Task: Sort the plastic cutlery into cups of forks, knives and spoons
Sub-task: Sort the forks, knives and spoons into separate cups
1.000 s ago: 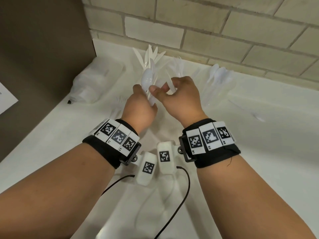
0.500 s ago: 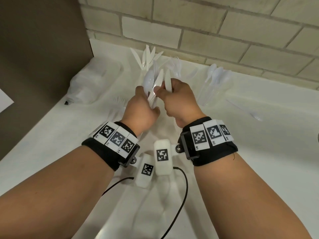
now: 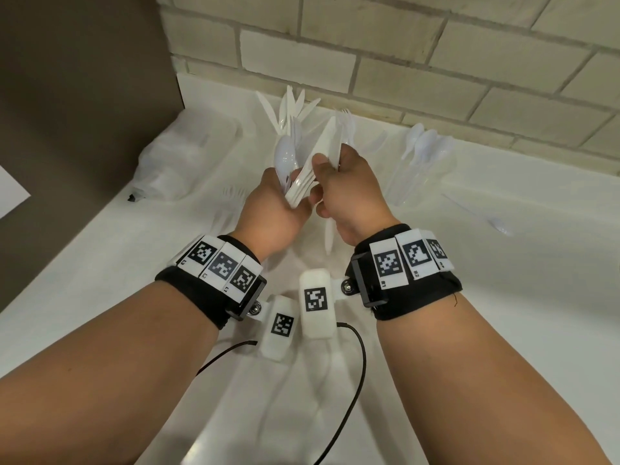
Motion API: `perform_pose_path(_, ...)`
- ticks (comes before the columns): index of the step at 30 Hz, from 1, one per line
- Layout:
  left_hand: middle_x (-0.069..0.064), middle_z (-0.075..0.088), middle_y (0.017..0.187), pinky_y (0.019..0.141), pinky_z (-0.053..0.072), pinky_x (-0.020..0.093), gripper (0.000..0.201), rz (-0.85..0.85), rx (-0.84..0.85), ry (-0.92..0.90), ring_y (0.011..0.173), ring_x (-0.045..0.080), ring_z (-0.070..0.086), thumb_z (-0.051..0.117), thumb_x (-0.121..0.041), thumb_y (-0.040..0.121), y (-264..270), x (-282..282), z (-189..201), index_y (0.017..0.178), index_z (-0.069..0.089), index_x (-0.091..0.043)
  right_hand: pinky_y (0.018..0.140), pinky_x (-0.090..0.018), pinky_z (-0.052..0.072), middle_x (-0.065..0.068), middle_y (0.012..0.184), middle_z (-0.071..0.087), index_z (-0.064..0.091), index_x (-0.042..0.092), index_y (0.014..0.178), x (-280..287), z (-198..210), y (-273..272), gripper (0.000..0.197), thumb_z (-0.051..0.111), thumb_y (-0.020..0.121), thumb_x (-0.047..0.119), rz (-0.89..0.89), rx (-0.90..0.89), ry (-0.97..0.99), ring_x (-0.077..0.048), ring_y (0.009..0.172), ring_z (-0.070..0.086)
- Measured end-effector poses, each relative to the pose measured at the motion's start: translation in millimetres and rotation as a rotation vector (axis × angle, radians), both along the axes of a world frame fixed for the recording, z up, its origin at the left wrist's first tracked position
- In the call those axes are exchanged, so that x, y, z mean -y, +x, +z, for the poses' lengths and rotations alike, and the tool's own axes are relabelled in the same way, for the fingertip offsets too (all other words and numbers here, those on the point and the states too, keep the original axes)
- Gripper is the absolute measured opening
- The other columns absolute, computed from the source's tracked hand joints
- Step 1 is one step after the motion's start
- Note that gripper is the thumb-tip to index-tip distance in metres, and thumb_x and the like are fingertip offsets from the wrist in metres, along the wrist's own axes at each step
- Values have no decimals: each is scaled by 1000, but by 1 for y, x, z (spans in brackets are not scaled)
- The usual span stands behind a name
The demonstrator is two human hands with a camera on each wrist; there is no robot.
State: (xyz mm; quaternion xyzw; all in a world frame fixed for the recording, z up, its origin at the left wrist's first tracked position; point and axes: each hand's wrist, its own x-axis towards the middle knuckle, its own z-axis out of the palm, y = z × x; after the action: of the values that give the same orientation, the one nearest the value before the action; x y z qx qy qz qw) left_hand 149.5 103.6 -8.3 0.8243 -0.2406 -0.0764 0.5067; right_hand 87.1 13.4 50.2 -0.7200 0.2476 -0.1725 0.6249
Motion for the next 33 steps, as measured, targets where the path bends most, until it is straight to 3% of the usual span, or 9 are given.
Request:
perform_pose_path(3,-7,56,80,58,46,29,34,4,1,18,71,18,59,63,-27,86,-1,-1,-2,110,47,-11,41,-15,38,-11,86,70,45,17,89,-3,4,3,15,37,101,15,-56,76,109,1,39,52)
perform_pose_path(8,-9,52,79,54,36,16,33,9,33,20,68,8,52,60,-27,90,0,-4,0,112,45,-8,47,-20,38,-5,76,68,53,14,98,-3,7,13,16,37,99,12,-73,100,104,-3,43,51)
perform_pose_path(12,-5,52,78,54,39,18,32,7,37,49,66,9,51,60,-28,90,5,-9,6,107,45,-6,52,-24,39,-5,74,68,54,17,90,1,20,21,18,38,98,11,-155,174,108,-7,49,52)
perform_pose_path(16,5,58,87,65,46,31,35,22,-34,49,75,21,57,56,-31,92,12,-20,8,110,46,-3,45,-23,40,-6,75,68,53,11,103,18,45,29,16,38,99,10,-242,332,132,-5,45,51)
perform_pose_path(20,9,57,84,63,51,38,33,66,-176,-68,70,28,58,59,-35,87,24,-31,2,103,46,-9,65,-30,45,-2,76,70,51,12,106,36,63,55,16,36,100,10,-313,498,26,-10,63,56)
perform_pose_path(24,2,54,78,62,48,40,30,97,-266,-178,65,23,53,61,-41,78,33,-40,-1,91,46,-18,90,-44,53,2,72,67,51,17,103,39,58,102,17,36,100,9,-297,549,-16,-16,80,65)
perform_pose_path(27,-2,52,78,62,45,38,26,102,-297,-218,65,20,51,62,-41,76,38,-46,-3,86,46,-23,92,-51,52,-2,71,64,51,21,95,37,47,133,22,35,99,5,-253,565,-15,-26,81,68)
perform_pose_path(31,-5,50,78,53,41,29,21,112,-361,-274,59,14,48,65,-34,83,45,-51,-8,86,47,-25,94,-47,50,0,73,66,50,17,107,41,21,163,19,36,98,8,-224,457,-61,-29,88,67)
perform_pose_path(33,-3,48,75,48,39,27,18,116,-396,-295,54,14,46,64,-29,88,46,-52,-9,87,46,-23,89,-38,52,-1,76,68,50,16,109,44,9,171,19,37,97,9,-215,332,-93,-23,86,66)
